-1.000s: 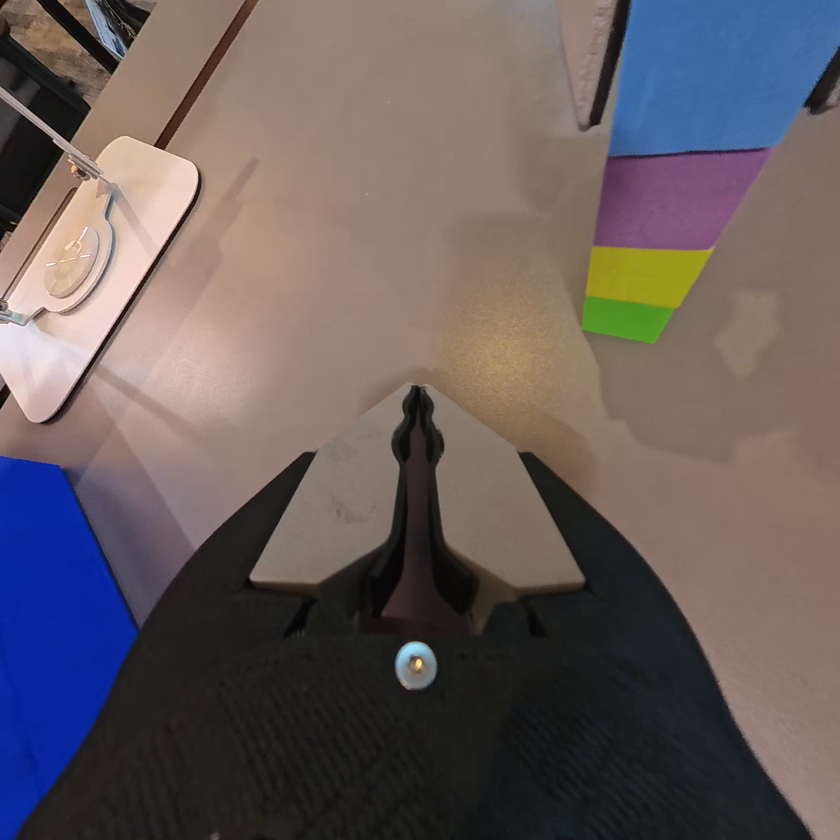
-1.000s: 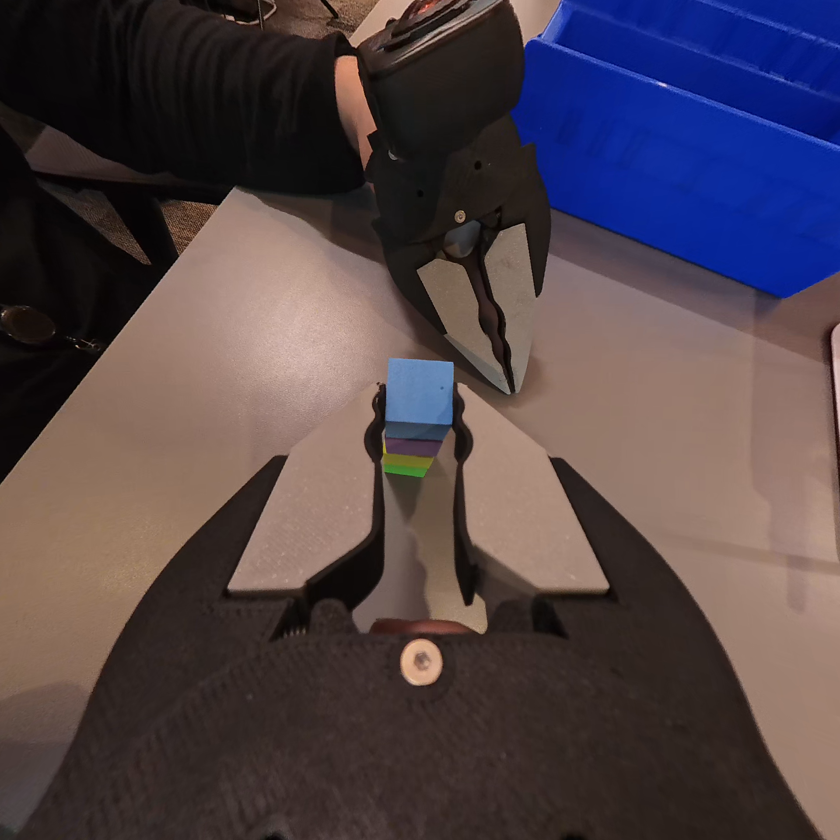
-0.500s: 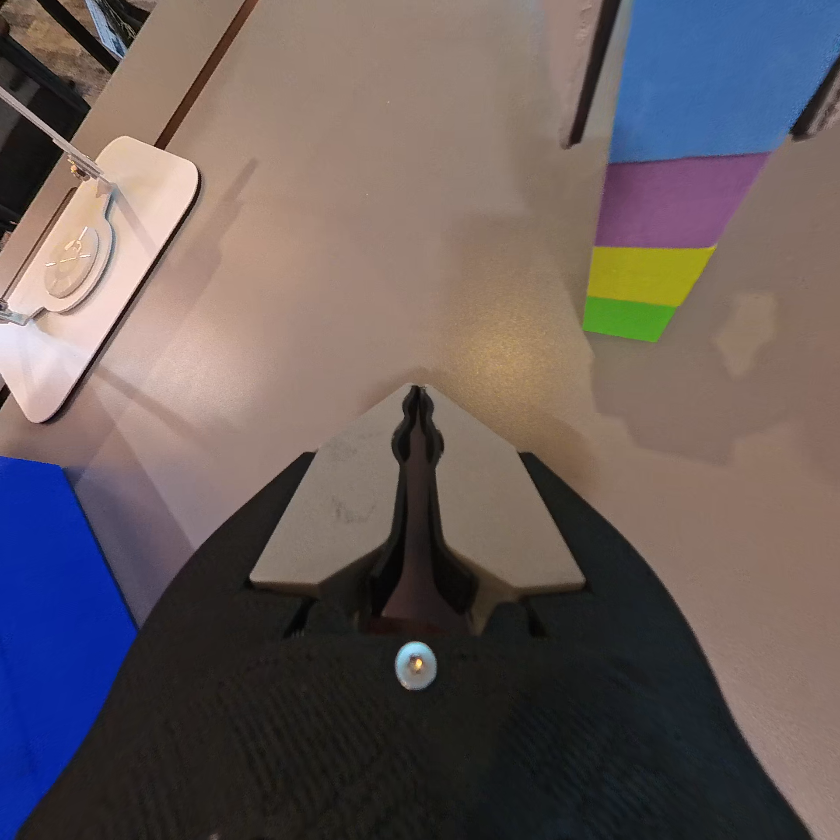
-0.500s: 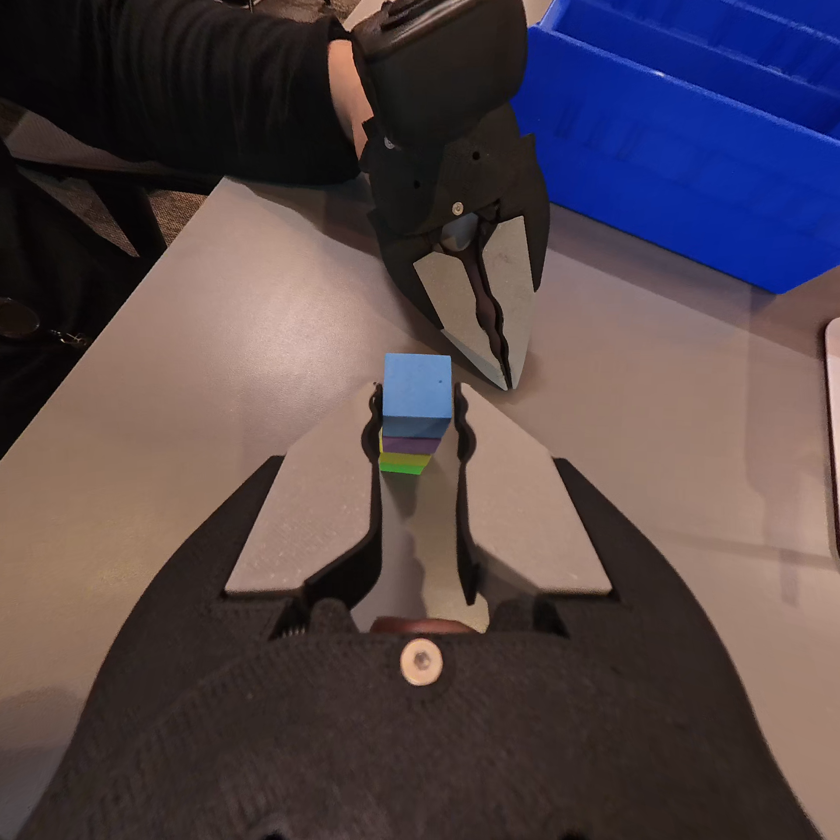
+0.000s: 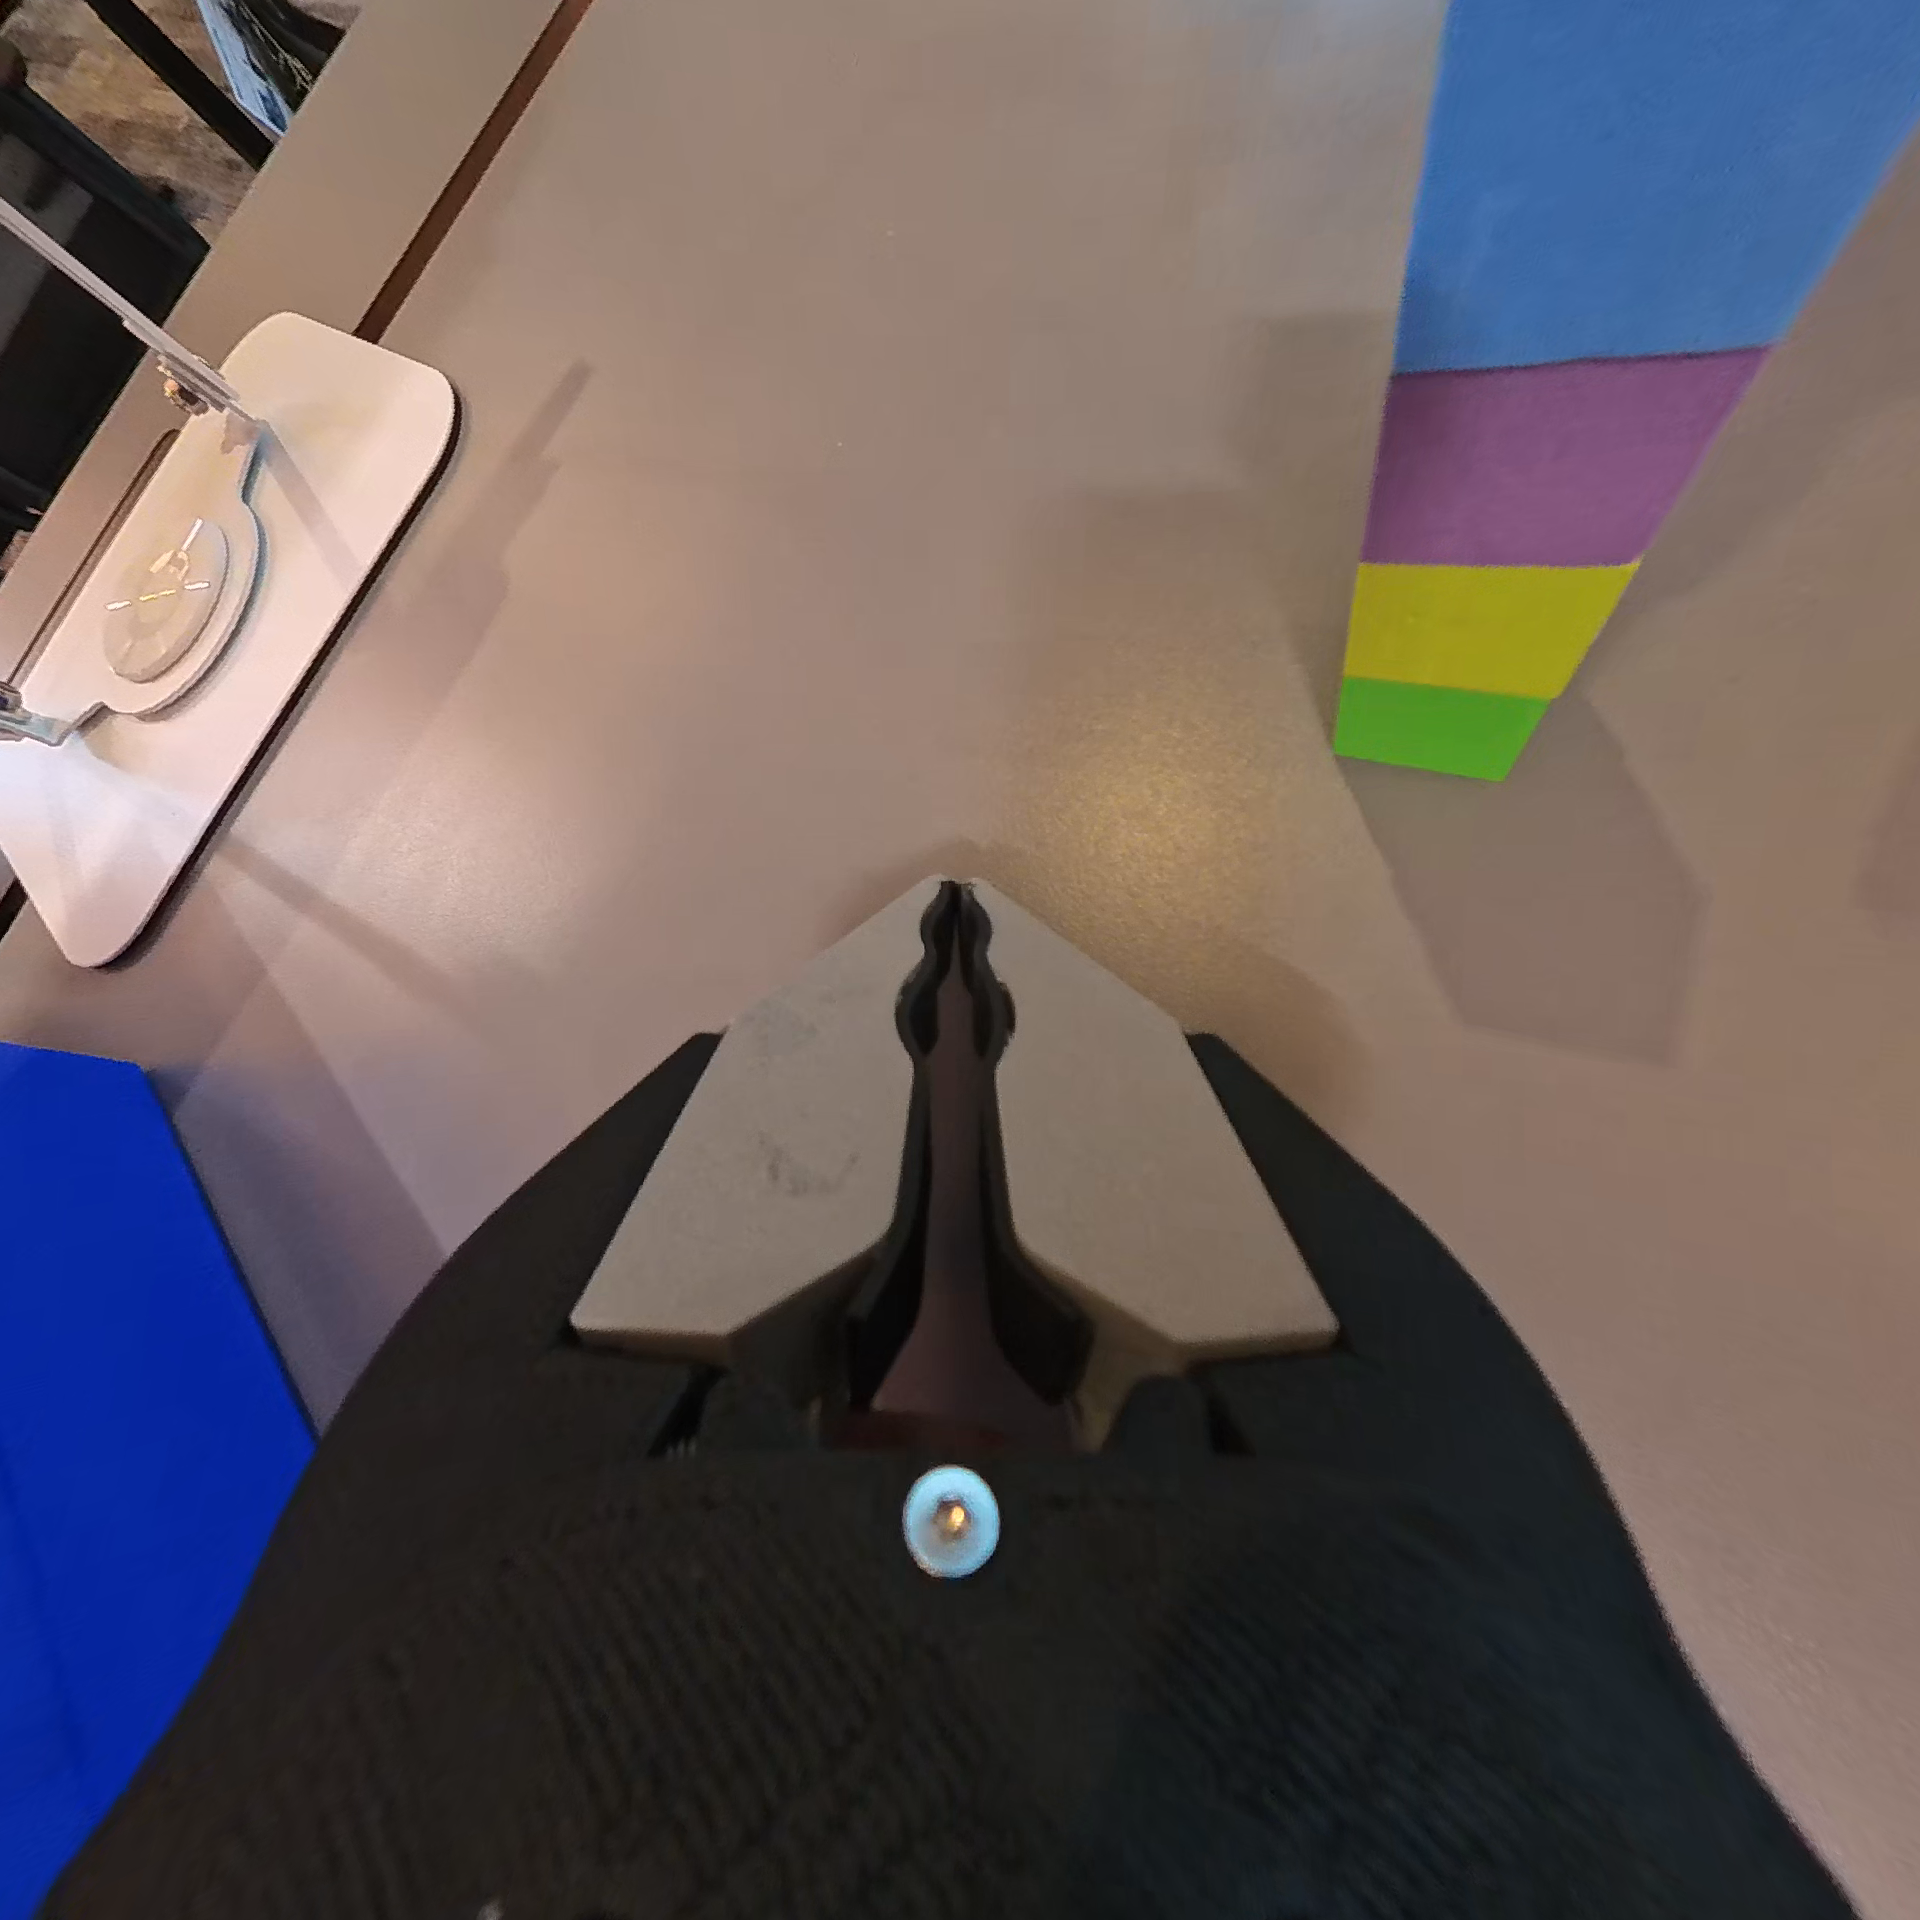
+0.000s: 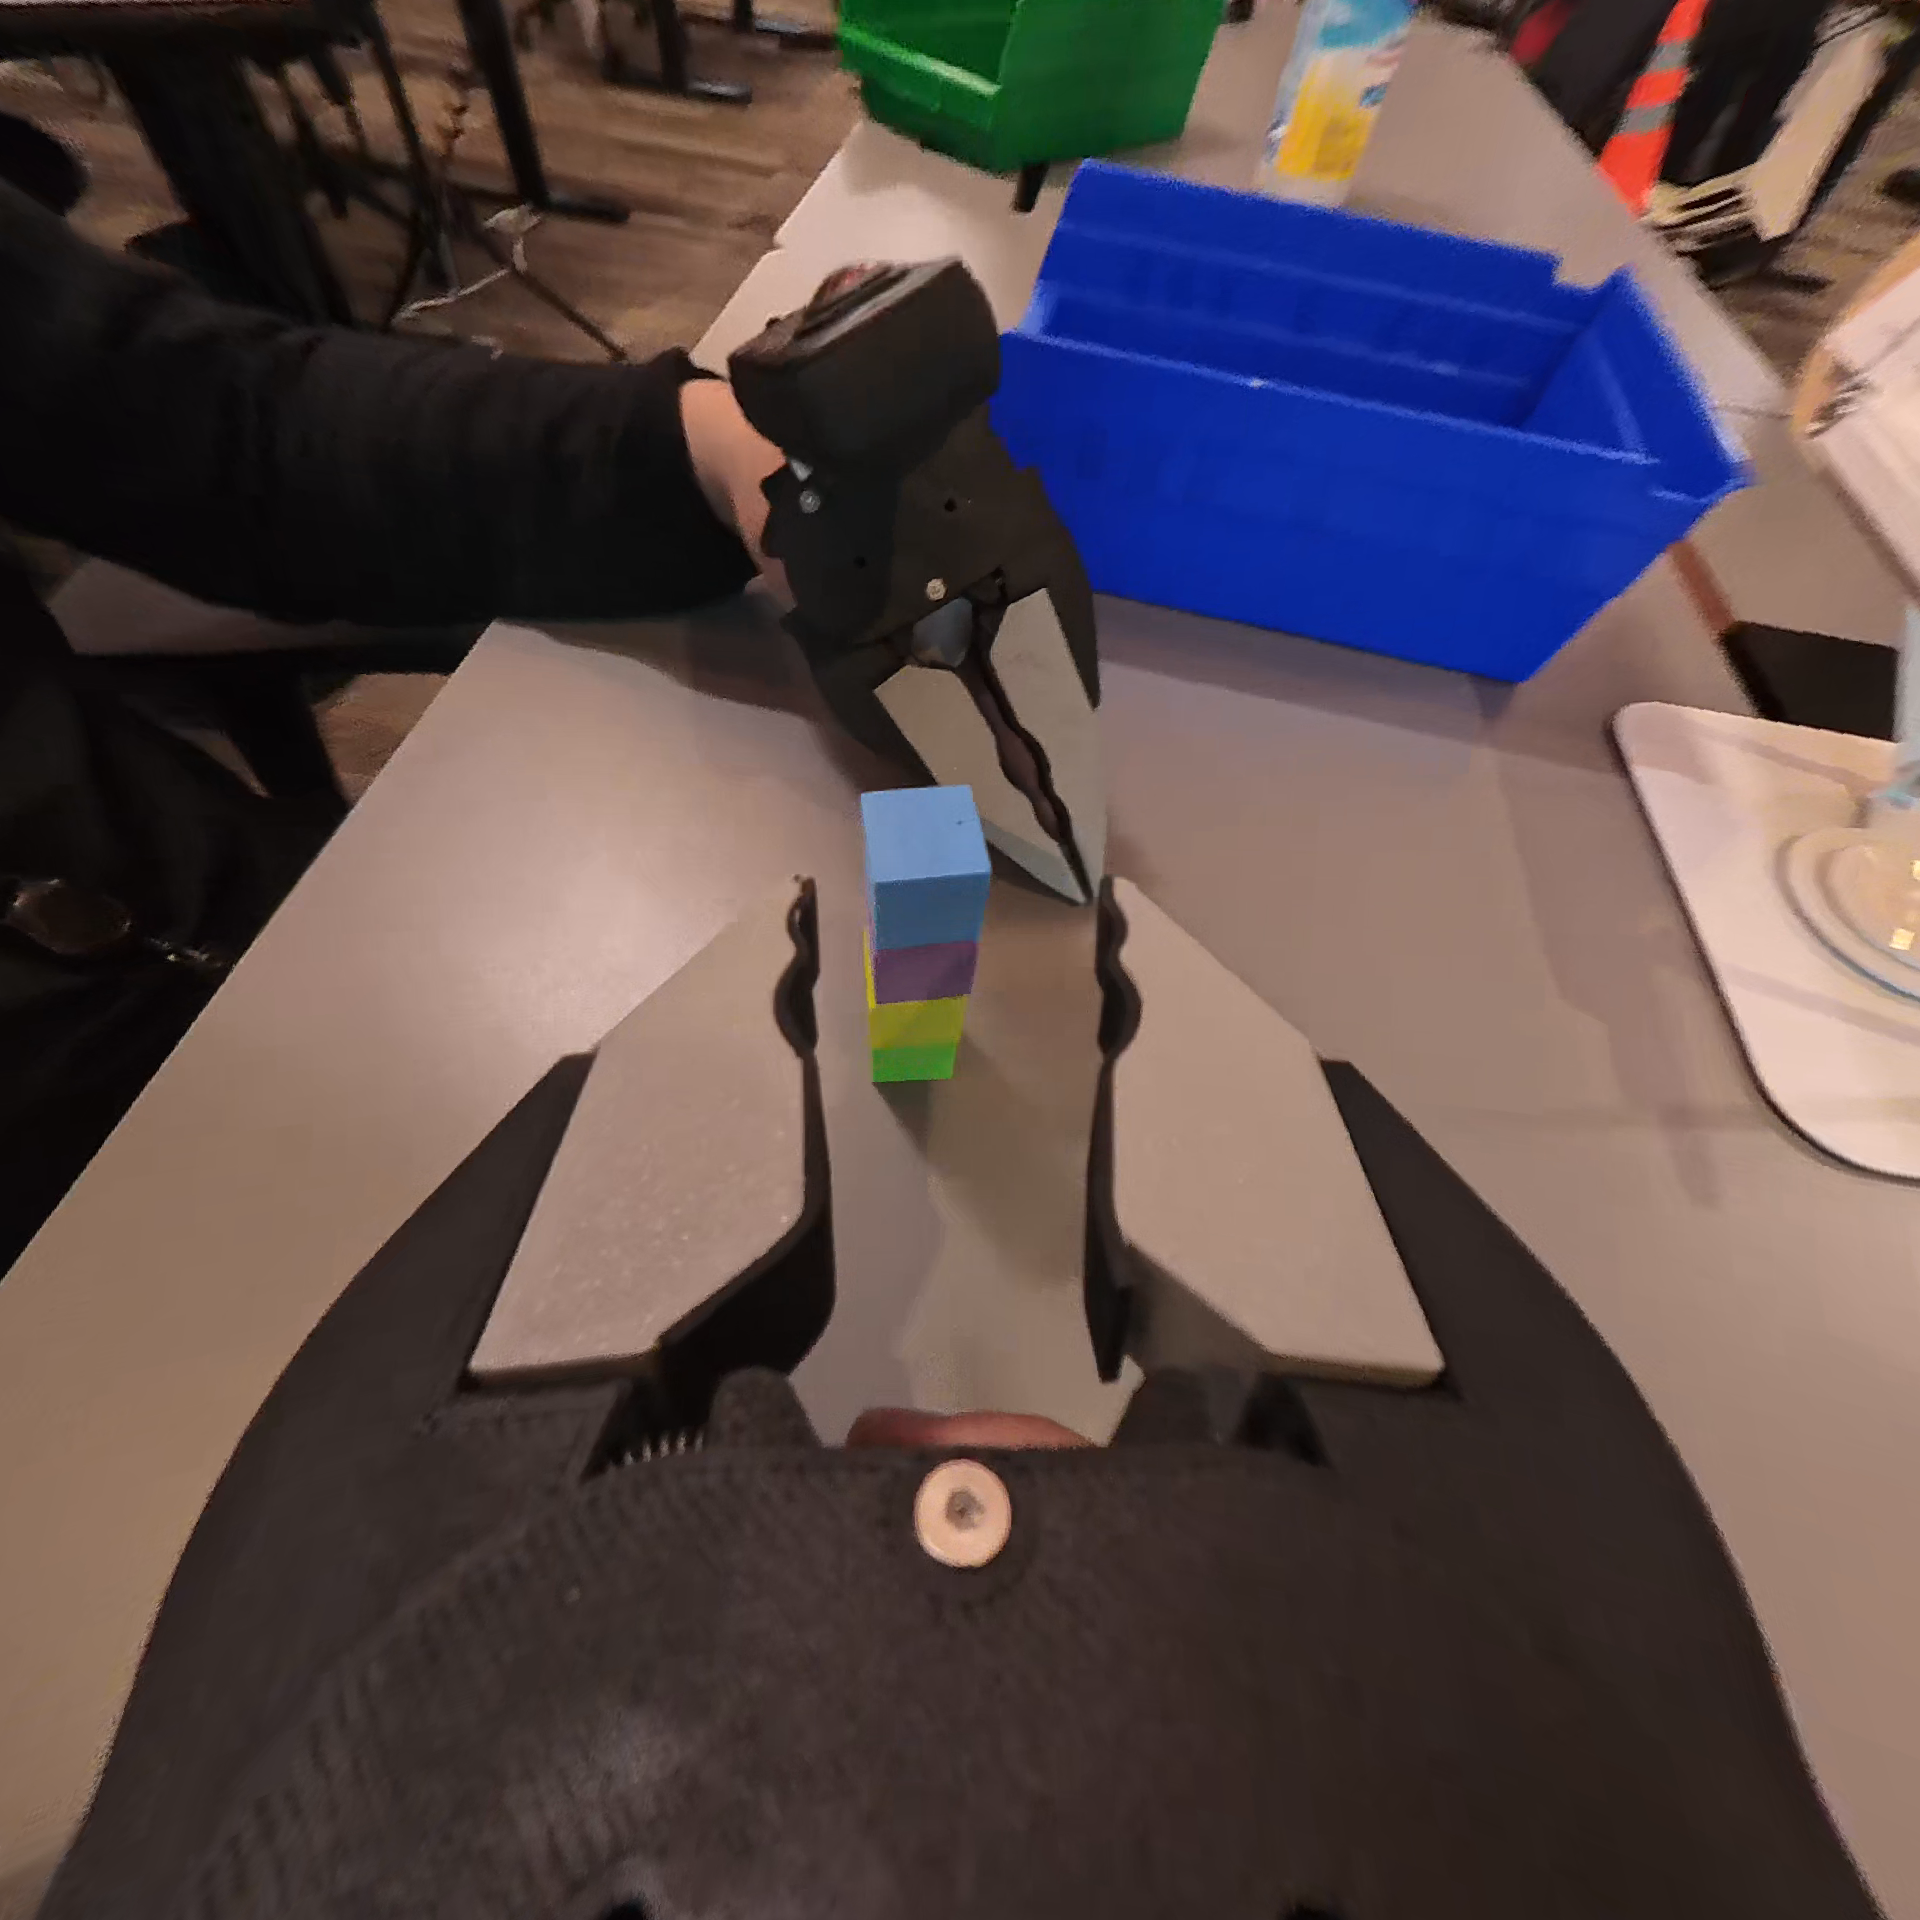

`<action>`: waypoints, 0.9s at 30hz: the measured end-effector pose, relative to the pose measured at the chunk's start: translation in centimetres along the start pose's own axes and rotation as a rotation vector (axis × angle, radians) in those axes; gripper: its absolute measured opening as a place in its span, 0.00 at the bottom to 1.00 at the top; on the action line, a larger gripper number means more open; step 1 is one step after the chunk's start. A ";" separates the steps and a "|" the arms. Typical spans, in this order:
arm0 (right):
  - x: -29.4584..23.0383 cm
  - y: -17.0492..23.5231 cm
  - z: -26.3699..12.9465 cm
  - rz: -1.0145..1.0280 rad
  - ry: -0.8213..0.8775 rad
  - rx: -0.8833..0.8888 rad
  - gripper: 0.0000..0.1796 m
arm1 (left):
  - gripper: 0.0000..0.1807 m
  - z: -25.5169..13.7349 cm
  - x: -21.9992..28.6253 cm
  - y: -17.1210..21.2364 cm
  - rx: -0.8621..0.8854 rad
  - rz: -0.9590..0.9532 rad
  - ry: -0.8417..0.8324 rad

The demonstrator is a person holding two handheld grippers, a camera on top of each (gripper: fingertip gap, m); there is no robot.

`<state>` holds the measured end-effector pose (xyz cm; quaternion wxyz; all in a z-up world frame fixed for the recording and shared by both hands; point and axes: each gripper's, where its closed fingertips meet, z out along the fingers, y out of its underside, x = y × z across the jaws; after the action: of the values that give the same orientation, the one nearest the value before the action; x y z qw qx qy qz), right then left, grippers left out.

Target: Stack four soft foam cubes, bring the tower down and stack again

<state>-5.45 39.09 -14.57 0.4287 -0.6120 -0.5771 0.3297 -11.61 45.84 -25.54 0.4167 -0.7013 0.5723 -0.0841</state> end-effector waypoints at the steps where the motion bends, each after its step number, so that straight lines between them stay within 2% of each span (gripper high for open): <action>1: -0.1 -0.3 -0.4 -0.007 0.020 0.014 0.28 | 0.00 0.0 0.0 0.0 0.000 -0.002 0.002; 5: -1.6 -1.2 -0.9 -0.043 0.041 0.063 0.22 | 0.00 0.0 0.0 0.0 0.000 -0.004 0.004; 8: -4.5 -0.6 0.0 -0.034 -0.063 0.077 0.13 | 0.00 0.0 0.0 0.0 0.000 -0.002 0.002; 12: -6.8 2.6 2.7 -0.058 -0.110 -0.054 0.10 | 0.00 0.0 0.0 0.0 0.000 -0.002 0.001; 19: -5.7 6.5 5.9 -0.096 0.001 -0.232 0.11 | 0.00 0.0 0.0 0.0 0.000 0.002 -0.003; 22: -4.1 7.1 6.3 -0.106 0.102 -0.266 0.11 | 0.00 0.0 0.0 0.0 0.000 0.002 -0.002; 27: 1.3 6.8 5.0 -0.115 0.432 -0.278 0.16 | 0.00 0.0 0.0 0.1 0.000 0.000 0.000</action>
<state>-6.91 41.29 -22.68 0.4716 -0.6874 -0.5460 0.0840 -11.68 45.84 -25.55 0.4168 -0.7013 0.5721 -0.0842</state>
